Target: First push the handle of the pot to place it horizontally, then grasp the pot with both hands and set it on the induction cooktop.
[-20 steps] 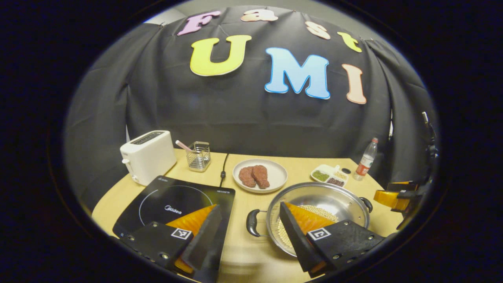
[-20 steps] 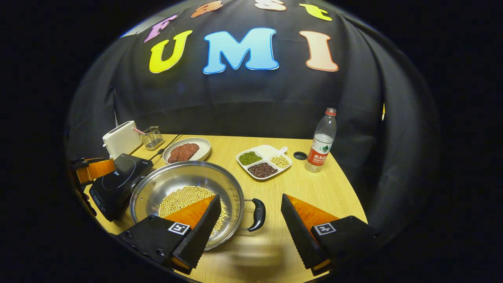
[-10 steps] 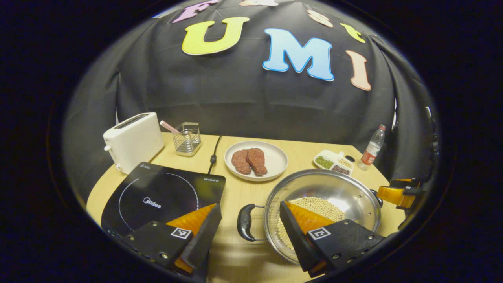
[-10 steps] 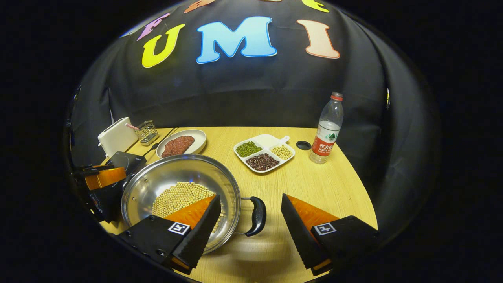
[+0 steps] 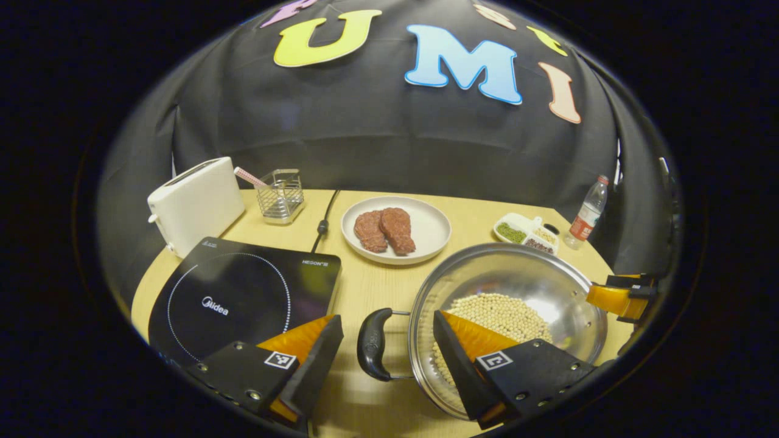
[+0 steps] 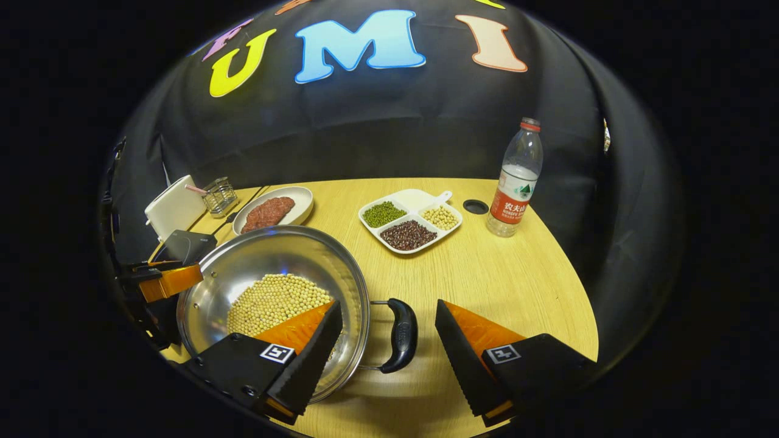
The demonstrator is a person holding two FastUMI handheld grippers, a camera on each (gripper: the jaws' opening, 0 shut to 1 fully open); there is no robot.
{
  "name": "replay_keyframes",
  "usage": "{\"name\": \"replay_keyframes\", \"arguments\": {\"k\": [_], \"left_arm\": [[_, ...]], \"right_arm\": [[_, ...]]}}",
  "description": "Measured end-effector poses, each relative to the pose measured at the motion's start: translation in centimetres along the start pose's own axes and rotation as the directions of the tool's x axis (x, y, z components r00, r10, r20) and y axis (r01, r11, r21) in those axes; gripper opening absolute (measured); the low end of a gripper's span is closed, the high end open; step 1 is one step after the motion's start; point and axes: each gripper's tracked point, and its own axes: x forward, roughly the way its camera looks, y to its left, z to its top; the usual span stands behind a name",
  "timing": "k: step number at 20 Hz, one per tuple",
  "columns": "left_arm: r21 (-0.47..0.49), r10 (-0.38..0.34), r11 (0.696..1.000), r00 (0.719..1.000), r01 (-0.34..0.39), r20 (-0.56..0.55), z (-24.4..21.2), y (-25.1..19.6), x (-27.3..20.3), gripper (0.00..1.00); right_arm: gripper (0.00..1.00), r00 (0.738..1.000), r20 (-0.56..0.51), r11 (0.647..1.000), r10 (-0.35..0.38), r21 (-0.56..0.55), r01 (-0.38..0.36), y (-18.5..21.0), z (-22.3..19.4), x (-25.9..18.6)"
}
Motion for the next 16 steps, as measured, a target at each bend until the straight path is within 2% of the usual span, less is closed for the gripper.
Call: {"name": "replay_keyframes", "arguments": {"k": [1, 2, 4, 7, 8, 11, 12, 15, 16], "left_arm": [[-0.001, 0.003, 1.000, 1.000, -0.003, -0.009, -0.4, 0.0, 0.3, 0.92], [-0.002, 0.003, 1.000, 1.000, -0.003, -0.016, -0.6, 0.0, 0.4, 0.89], [-0.003, 0.008, 1.000, 1.000, -0.008, -0.027, -1.1, 0.4, 0.8, 0.92], [-0.003, 0.015, 1.000, 0.999, -0.015, -0.052, -1.9, 0.6, 1.3, 0.89], [-0.001, 0.019, 1.000, 0.998, -0.019, -0.055, -1.9, 0.7, 1.5, 0.92], [0.007, 0.024, 1.000, 0.998, -0.024, -0.059, -2.1, 0.6, 1.7, 0.92], [0.012, 0.026, 1.000, 0.998, -0.026, -0.063, -2.2, 0.7, 1.8, 0.92], [0.024, 0.034, 0.999, 0.996, -0.032, -0.078, -2.5, 0.5, 1.9, 0.91], [0.026, 0.038, 0.999, 0.996, -0.036, -0.085, -2.6, 0.6, 1.9, 0.89]], "right_arm": [[0.99, 1.000, -0.011, 1.000, -0.004, 0.002, 0.004, -0.1, -0.3, 0.3], [0.98, 1.000, -0.023, 1.000, -0.008, 0.003, 0.008, -0.1, -0.5, 0.5], [0.99, 0.999, -0.041, 1.000, -0.016, 0.004, 0.016, -0.4, -1.1, 0.8], [0.98, 0.998, -0.062, 1.000, -0.021, 0.012, 0.022, -0.5, -1.6, 1.3], [0.97, 0.997, -0.071, 1.000, -0.022, 0.018, 0.023, -0.5, -1.9, 1.4], [0.96, 0.995, -0.098, 0.999, -0.021, 0.031, 0.024, -0.5, -2.5, 1.7], [0.90, 0.995, -0.102, 0.999, -0.018, 0.038, 0.022, -0.4, -2.7, 1.7], [0.87, 0.994, -0.111, 0.999, -0.003, 0.052, 0.009, 0.2, -2.8, 2.0], [0.78, 0.994, -0.110, 0.998, 0.000, 0.055, 0.006, 0.3, -2.8, 2.0]]}}
